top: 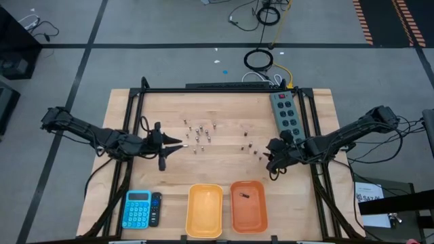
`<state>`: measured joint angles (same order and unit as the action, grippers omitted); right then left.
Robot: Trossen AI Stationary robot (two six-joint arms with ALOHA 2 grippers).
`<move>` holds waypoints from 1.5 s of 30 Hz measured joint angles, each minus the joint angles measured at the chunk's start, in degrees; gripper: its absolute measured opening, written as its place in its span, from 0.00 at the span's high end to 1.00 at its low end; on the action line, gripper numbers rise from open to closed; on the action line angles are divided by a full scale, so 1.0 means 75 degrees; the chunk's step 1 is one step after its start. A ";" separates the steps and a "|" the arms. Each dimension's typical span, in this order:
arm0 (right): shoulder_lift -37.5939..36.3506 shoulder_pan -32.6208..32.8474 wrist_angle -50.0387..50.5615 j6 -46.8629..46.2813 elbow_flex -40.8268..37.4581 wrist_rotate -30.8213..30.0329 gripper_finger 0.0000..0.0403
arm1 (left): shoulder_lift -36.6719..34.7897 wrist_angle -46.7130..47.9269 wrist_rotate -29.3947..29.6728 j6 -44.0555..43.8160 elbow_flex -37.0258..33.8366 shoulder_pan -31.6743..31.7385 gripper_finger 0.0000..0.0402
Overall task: Sort batteries
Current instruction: Put the black battery into the orange bin
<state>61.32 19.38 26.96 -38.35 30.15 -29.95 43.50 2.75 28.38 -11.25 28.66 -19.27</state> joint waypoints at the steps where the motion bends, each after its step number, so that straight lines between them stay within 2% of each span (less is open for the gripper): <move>1: 0.0000 0.0013 -0.0003 -0.0008 0.0000 0.0000 0.65 | -0.0001 -0.0068 0.0046 0.0000 -0.0049 0.0000 0.75; 7: 0.0000 0.0038 -0.0023 -0.0078 0.0000 -0.0026 0.65 | 0.0042 -0.0789 0.0544 0.0554 -0.0136 0.0001 0.75; 14: 0.0000 0.0032 -0.0020 0.0137 0.0000 -0.0015 0.65 | 0.0042 -0.3169 0.0717 0.2478 -0.0136 0.0327 0.75; 18: 0.0007 0.0032 -0.0022 0.0126 0.0000 0.0015 0.65 | 0.0042 -0.3952 0.0717 0.3180 -0.0136 0.0625 0.75; 24: 0.0422 0.0186 -0.0518 0.0154 0.0003 -0.0073 0.63 | 0.0091 -0.3909 0.0717 0.3342 -0.0136 0.0970 0.75; 37: 0.1661 0.1078 -0.1050 -0.0595 -0.0028 -0.1446 0.63 | 0.0165 -0.3514 0.0695 0.3159 -0.0136 0.1070 0.75; 45: 0.1722 0.1268 -0.2845 -0.1097 -0.1180 -0.1661 0.63 | 0.0164 -0.3486 0.0681 0.3144 -0.0136 0.1070 0.75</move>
<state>74.24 28.88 5.63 -46.58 21.30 -42.41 44.73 -23.40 33.48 12.34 27.64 -11.25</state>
